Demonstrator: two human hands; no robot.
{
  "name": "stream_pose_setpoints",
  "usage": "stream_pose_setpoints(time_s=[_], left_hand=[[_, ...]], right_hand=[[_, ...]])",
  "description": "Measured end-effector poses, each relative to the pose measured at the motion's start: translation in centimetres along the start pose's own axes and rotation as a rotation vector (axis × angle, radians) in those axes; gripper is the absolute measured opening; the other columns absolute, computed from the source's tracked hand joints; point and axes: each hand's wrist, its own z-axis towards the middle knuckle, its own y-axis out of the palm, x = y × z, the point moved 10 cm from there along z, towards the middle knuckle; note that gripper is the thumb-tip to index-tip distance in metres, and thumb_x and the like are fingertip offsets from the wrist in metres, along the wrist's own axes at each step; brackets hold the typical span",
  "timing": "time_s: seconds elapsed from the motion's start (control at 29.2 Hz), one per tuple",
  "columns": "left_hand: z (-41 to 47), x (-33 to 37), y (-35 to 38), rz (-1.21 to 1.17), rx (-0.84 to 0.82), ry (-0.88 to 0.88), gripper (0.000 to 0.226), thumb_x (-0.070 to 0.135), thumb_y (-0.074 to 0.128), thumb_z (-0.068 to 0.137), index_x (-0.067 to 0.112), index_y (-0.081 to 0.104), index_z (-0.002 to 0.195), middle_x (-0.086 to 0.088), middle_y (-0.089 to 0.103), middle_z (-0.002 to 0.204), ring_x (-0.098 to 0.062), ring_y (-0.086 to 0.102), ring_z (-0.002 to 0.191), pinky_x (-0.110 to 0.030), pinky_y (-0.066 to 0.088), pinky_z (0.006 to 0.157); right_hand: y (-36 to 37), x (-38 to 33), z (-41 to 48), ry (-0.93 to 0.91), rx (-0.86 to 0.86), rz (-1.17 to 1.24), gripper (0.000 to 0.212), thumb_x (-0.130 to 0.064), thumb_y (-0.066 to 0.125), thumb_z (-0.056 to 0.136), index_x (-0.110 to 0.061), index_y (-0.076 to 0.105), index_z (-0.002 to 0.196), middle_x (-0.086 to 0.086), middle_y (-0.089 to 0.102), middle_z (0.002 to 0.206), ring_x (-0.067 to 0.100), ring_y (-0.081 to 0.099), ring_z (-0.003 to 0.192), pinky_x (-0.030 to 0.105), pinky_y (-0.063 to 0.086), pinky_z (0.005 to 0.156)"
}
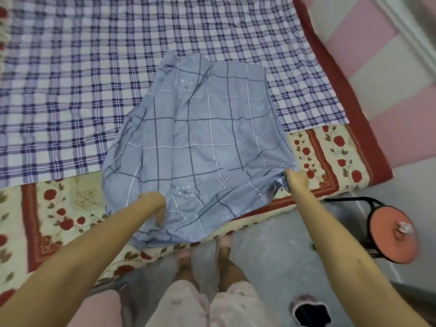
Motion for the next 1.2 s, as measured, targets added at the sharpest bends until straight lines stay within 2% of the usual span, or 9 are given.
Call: stream_pose_setpoints(time_s=[0.1,0.21,0.38,0.45,0.51,0.62,0.75,1.03,1.2], left_hand=[[-0.2,3.5,-8.0,-0.059,0.310,0.088,0.062,0.049,0.044,0.093,0.022,0.027,0.146,-0.004,0.031,0.151,-0.028,0.036,0.135,-0.048,0.027,0.109],[-0.3,8.8,-13.2,-0.139,0.440,0.227,0.054,0.045,0.037,0.097,0.024,0.025,0.146,-0.005,0.032,0.150,-0.026,0.036,0.134,-0.042,0.029,0.107],[1.6,15.0,-15.1,-0.122,0.448,0.365,0.049,0.040,0.042,0.097,0.026,0.033,0.142,-0.002,0.043,0.143,-0.025,0.042,0.129,-0.041,0.029,0.104],[4.7,19.2,-17.4,-0.145,0.450,0.389,0.046,0.038,0.043,0.097,0.026,0.036,0.140,-0.002,0.044,0.142,-0.023,0.042,0.129,-0.039,0.029,0.104],[5.9,21.0,-18.4,-0.200,0.506,0.415,0.045,0.036,0.044,0.096,0.027,0.038,0.140,-0.004,0.043,0.142,-0.023,0.040,0.129,-0.038,0.029,0.104],[9.9,24.7,-21.8,-0.324,0.582,0.431,0.045,0.032,0.048,0.095,0.024,0.042,0.138,-0.005,0.042,0.141,-0.023,0.041,0.129,-0.035,0.030,0.103],[13.7,25.6,-25.2,-0.568,0.689,0.388,0.042,0.021,0.057,0.089,0.016,0.051,0.131,-0.008,0.045,0.137,-0.025,0.042,0.126,-0.035,0.032,0.102],[20.5,25.1,-30.8,-0.844,0.945,0.275,0.049,0.024,0.049,0.070,0.009,0.063,0.115,-0.018,0.055,0.122,-0.039,0.050,0.114,-0.048,0.038,0.096],[21.2,24.1,-32.7,-1.009,1.084,0.152,0.051,0.026,0.052,0.076,0.012,0.055,0.125,-0.014,0.044,0.131,-0.030,0.036,0.128,-0.045,0.021,0.106]], right_hand=[[-3.1,2.3,0.8,0.015,0.014,-0.154,0.018,-0.011,0.056,0.075,0.000,0.055,0.089,0.017,0.059,0.073,0.029,0.057,0.068,0.037,0.047,0.063],[-5.9,6.0,3.3,0.029,-0.034,-0.249,0.012,-0.010,0.059,0.076,-0.003,0.050,0.078,0.013,0.054,0.064,0.028,0.055,0.063,0.030,0.040,0.055],[-7.8,13.2,9.5,0.118,-0.077,-0.320,0.051,-0.025,0.069,0.074,-0.001,0.051,0.116,0.021,0.061,0.111,0.034,0.060,0.096,0.038,0.048,0.079],[-9.0,19.4,14.8,0.323,-0.036,-0.290,0.077,-0.043,0.068,0.059,-0.003,0.054,0.123,0.019,0.060,0.120,0.028,0.057,0.095,0.040,0.047,0.086],[-9.1,22.5,15.7,0.455,0.008,-0.388,0.097,-0.057,0.067,0.054,-0.005,0.046,0.134,0.019,0.048,0.135,0.030,0.050,0.113,0.042,0.039,0.100],[-7.3,20.5,20.7,0.254,0.084,-0.491,0.070,-0.035,0.064,0.083,-0.005,0.035,0.139,0.019,0.038,0.141,0.035,0.036,0.131,0.045,0.028,0.108],[0.7,15.6,27.2,-0.083,-0.166,-0.373,0.050,-0.020,0.063,0.087,-0.004,0.044,0.131,0.014,0.053,0.127,0.031,0.052,0.115,0.041,0.042,0.097],[11.7,8.7,39.6,-0.097,-0.237,-0.100,0.063,-0.036,0.069,0.084,-0.002,0.044,0.131,0.003,0.049,0.120,0.015,0.048,0.108,0.025,0.040,0.091],[14.2,4.8,42.1,-0.255,-0.373,-0.150,0.032,-0.024,0.059,0.093,-0.001,0.058,0.115,0.011,0.062,0.107,0.023,0.060,0.095,0.025,0.043,0.076]])
